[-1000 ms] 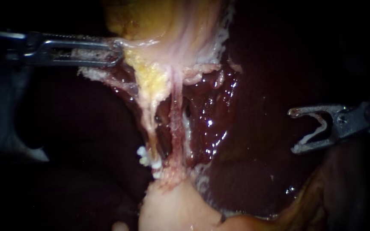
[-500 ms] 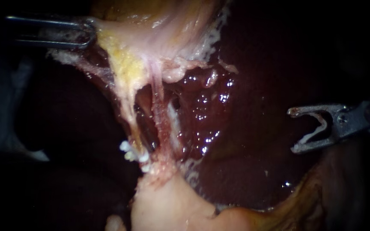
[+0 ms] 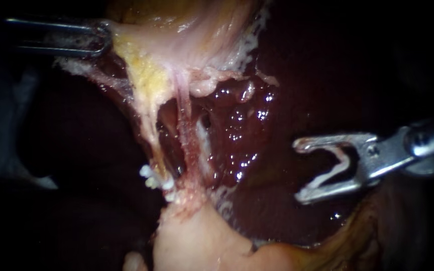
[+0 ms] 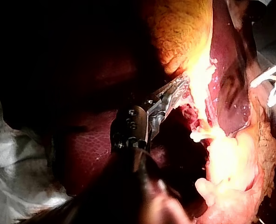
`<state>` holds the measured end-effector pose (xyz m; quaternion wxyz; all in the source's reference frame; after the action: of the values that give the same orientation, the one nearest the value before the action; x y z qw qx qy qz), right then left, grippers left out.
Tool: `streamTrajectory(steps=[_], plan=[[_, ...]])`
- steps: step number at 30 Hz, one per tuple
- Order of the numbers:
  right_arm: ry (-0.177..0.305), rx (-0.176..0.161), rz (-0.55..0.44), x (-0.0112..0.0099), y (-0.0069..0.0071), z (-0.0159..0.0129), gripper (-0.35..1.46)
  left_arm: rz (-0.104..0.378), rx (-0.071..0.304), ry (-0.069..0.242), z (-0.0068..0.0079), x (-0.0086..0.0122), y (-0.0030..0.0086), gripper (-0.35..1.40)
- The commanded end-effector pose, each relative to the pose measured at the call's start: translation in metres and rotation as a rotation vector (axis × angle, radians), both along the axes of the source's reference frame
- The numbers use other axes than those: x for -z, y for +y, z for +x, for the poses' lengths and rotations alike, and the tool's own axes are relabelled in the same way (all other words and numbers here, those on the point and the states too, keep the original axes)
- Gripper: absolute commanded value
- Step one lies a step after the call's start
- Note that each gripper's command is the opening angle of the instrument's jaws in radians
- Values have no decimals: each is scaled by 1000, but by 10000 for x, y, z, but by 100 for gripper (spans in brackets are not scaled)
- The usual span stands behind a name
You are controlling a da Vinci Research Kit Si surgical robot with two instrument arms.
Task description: Clipping third clip left tube
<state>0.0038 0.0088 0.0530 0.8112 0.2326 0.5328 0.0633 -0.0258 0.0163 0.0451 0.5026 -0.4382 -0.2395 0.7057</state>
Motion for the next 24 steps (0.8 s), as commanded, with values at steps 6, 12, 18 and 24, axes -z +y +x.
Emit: streamTrajectory(steps=[6, 12, 18, 24], plan=[[32, -14, 69, 14, -8, 64, 50, -2, 1, 2, -2, -3, -2, -35], [45, -37, 87, 0, 1, 99, 50, -3, 1, 2, -2, -4, -3, -35], [60, -66, 100, -25, 16, 116, 50, -3, 1, 2, -2, -4, -4, -35], [78, -72, 144, -48, 23, 123, 49, -4, 1, 2, -3, -5, -4, -35]])
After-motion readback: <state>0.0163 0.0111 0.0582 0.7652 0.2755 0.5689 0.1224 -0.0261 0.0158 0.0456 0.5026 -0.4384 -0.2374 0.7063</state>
